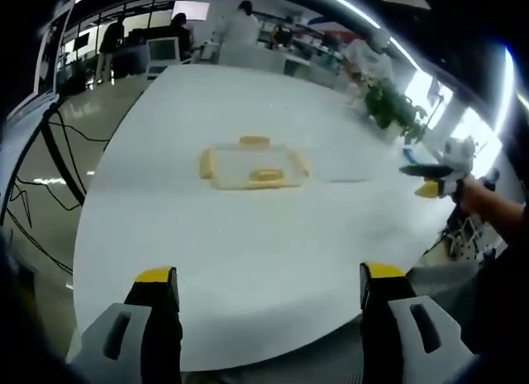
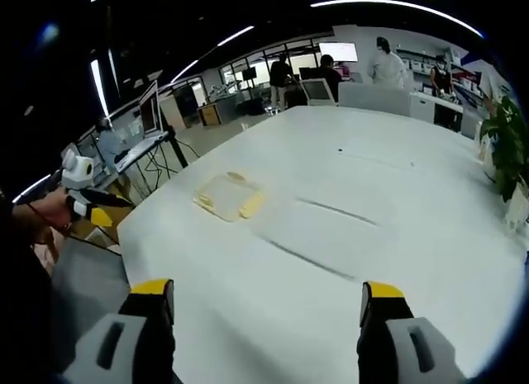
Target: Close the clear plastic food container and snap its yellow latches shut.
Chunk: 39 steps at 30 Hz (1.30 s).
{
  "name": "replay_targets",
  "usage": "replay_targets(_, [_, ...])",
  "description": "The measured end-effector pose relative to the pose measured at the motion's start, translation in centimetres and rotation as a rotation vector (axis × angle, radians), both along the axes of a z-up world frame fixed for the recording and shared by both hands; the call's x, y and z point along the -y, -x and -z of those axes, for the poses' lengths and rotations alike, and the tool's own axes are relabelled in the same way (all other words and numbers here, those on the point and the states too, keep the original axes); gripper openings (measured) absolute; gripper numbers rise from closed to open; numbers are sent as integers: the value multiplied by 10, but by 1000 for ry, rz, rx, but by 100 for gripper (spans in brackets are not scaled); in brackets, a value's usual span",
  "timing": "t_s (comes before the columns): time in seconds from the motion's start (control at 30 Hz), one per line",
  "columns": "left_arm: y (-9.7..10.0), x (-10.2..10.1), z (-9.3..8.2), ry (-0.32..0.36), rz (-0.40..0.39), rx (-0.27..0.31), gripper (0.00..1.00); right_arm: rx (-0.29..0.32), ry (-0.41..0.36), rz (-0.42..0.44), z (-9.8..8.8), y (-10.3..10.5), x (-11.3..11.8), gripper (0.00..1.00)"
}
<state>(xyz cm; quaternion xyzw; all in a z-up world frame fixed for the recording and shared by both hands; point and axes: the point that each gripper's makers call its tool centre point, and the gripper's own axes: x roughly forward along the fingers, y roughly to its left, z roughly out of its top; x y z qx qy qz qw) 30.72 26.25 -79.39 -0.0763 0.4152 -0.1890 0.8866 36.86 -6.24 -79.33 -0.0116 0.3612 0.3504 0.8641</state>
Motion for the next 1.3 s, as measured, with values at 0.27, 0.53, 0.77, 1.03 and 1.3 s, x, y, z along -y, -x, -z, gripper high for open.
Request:
replay_targets(0.27, [0, 4, 8, -8, 54, -25, 99, -27, 16, -38, 6, 0, -3, 96])
replay_targets(0.53, [-11, 4, 11, -42, 96, -33, 99, -22, 39, -61, 7, -10, -8, 96])
replay_targets(0.77, [-22, 3, 17, -67, 144, -37, 99, -11, 75, -95, 9, -21, -12, 95])
replay_targets(1.03, [-38, 4, 17, -70, 162, -26, 99, 2, 120, -180, 12, -32, -28, 96])
replay_targets(1.3, [-56, 6, 20, -83, 194, -19, 99, 44, 162, -259, 6, -47, -52, 96])
